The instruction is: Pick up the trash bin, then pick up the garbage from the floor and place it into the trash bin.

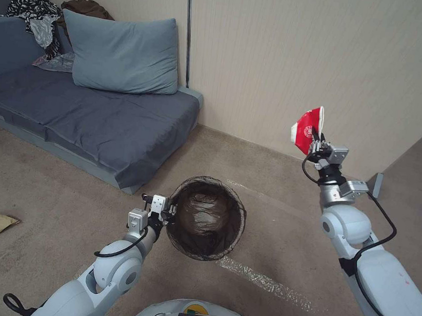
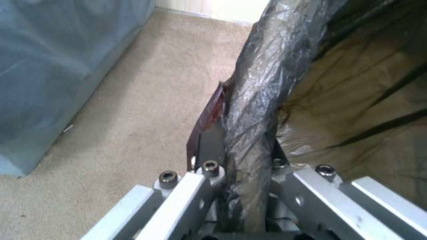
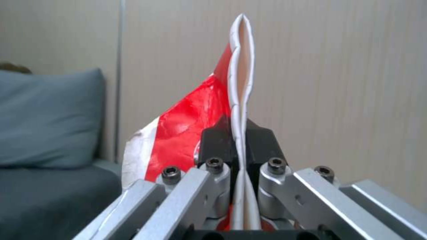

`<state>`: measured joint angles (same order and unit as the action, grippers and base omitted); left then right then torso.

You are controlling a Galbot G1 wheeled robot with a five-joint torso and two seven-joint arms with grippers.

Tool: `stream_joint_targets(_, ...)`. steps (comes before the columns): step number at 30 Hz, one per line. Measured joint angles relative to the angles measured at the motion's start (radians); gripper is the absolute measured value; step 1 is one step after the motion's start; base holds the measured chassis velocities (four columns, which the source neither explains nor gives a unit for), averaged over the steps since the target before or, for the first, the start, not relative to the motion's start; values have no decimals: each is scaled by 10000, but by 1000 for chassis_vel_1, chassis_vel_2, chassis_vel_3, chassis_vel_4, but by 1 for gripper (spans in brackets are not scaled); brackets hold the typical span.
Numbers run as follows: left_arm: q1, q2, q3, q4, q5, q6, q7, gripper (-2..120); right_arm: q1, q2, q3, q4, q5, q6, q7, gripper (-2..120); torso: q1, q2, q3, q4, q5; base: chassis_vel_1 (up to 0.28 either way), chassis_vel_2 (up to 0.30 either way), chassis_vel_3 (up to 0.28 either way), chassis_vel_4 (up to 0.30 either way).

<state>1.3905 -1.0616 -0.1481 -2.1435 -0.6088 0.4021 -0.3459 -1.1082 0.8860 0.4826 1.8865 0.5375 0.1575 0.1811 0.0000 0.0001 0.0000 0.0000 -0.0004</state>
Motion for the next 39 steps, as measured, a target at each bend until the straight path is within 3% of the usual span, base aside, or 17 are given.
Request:
stream_joint_targets(8,-51,15,70,104,29,0,-2,3,-873,457,-416,2279,316,-286,57,0,0,0,-1,0,2,0,0,0,0)
stream_joint_targets(15,-189,-60,271,218,103,9,-27,3,-2058,345,-1069,3494,42,-331,-242,0,0,0,-1,-2,2,0,0,0,0)
stream_joint_targets(28,-254,-100,314,245,133,29,-56,3,-2751,321,-2014,3740,-456,-270,-620,0,0,0,-1,-1,3,0,0,0,0)
stream_joint_targets(39,-236,-117,322,263,176,41,-59,3,-2558,562,-3686,2749,-1357,-58,-814,0,0,0,-1,0,3,0,0,0,0)
